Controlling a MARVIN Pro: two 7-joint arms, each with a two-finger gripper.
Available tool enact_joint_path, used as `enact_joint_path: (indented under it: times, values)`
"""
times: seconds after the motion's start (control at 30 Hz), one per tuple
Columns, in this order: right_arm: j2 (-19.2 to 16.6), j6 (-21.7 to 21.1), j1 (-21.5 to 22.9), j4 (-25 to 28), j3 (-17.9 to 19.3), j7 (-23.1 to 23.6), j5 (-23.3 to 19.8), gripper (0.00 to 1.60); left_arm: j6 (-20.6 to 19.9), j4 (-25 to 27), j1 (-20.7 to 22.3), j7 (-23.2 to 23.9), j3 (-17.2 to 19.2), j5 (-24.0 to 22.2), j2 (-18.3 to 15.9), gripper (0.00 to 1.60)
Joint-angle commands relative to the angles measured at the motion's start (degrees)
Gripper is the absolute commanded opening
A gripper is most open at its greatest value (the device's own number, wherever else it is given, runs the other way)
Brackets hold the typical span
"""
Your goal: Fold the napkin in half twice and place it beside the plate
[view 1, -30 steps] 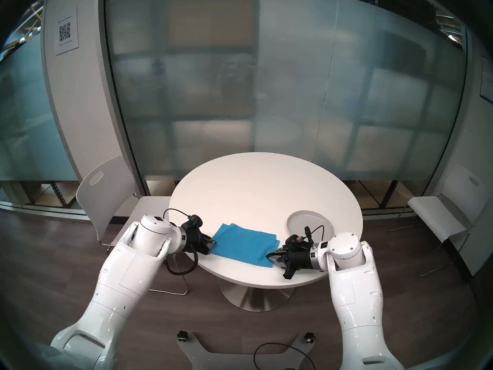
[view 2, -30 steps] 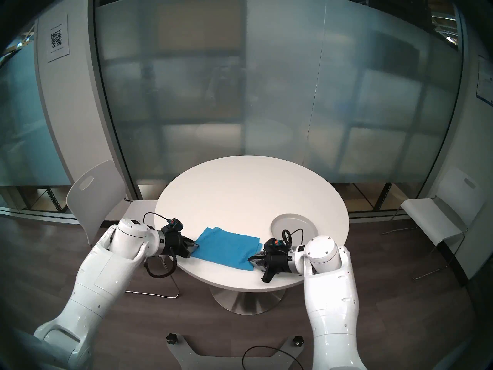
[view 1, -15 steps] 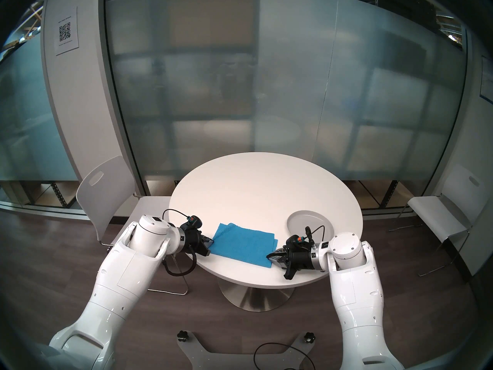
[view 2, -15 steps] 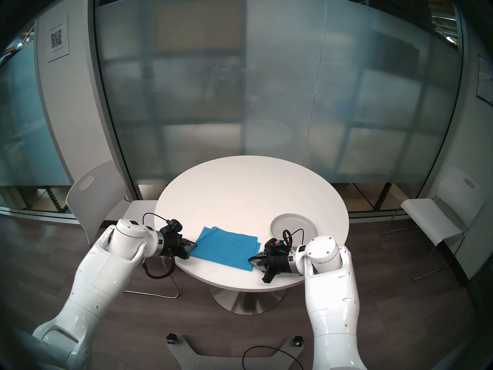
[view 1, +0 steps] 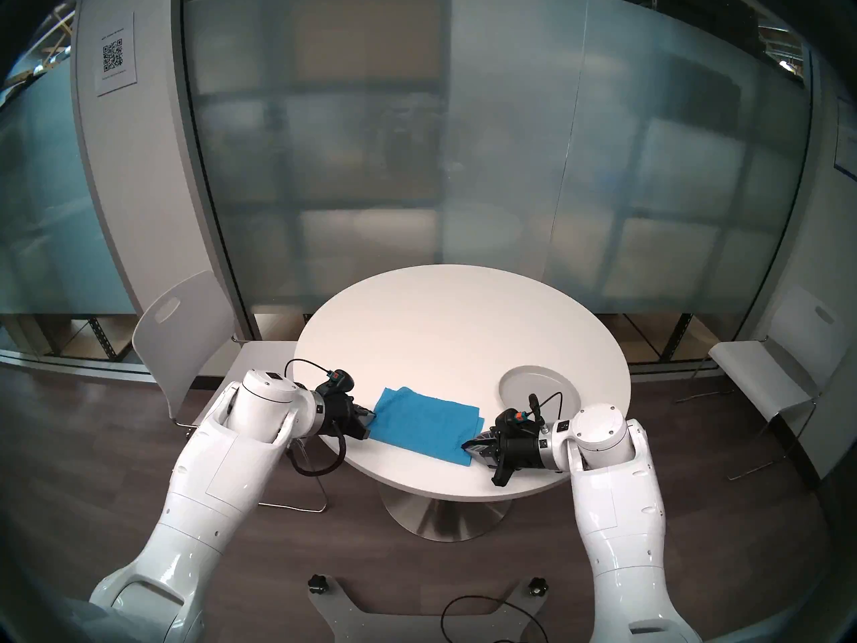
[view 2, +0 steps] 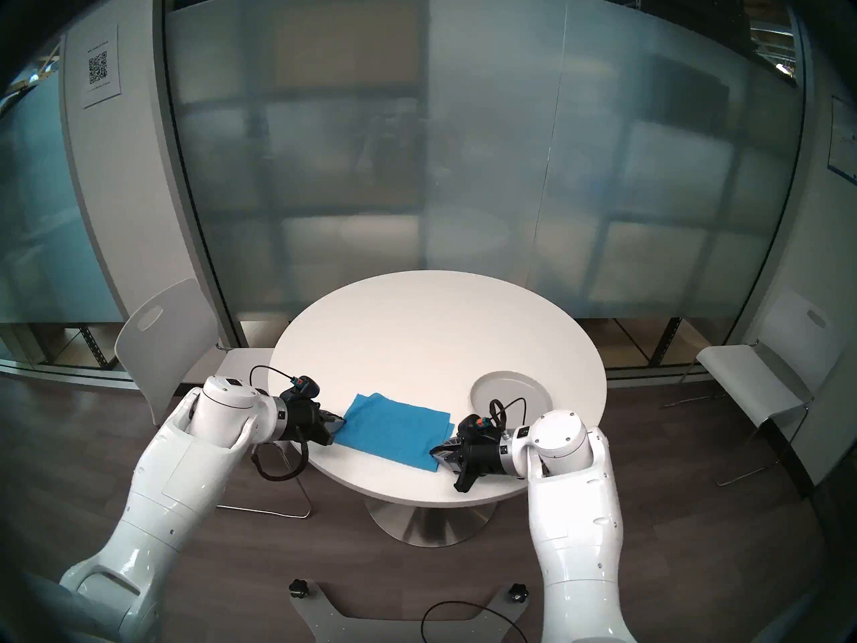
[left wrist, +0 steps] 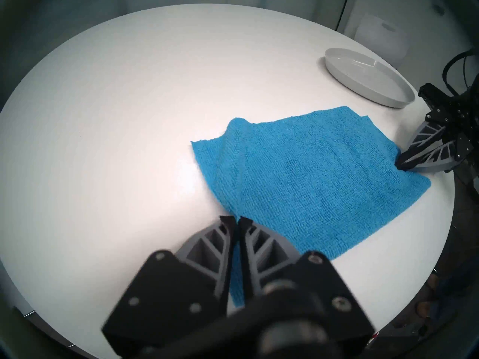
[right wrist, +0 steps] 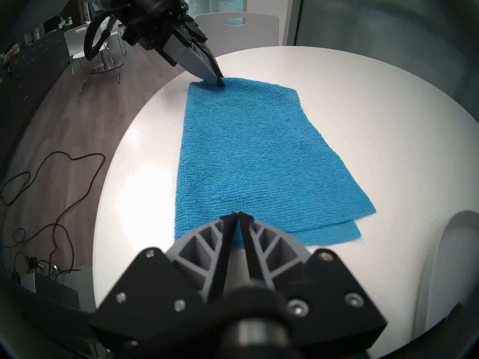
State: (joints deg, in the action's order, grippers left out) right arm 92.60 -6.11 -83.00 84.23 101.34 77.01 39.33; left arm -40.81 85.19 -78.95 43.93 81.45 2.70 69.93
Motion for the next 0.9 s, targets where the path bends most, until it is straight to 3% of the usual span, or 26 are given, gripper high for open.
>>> enact_joint_path:
  times: [0.0,0.87]
  values:
    - [0.8,0.1,0.9,0.3,-0.6,-0.4,-0.1,0.65,-0.4,1.8,1.2,0.1,0.8,-0.6,0.4,0.31]
    - [0.9,0.0,0.5,0.6,-1.4,-0.4,0.0,0.65,-2.1,4.6,0.1,0.3,1.1,-1.6,2.0,0.26]
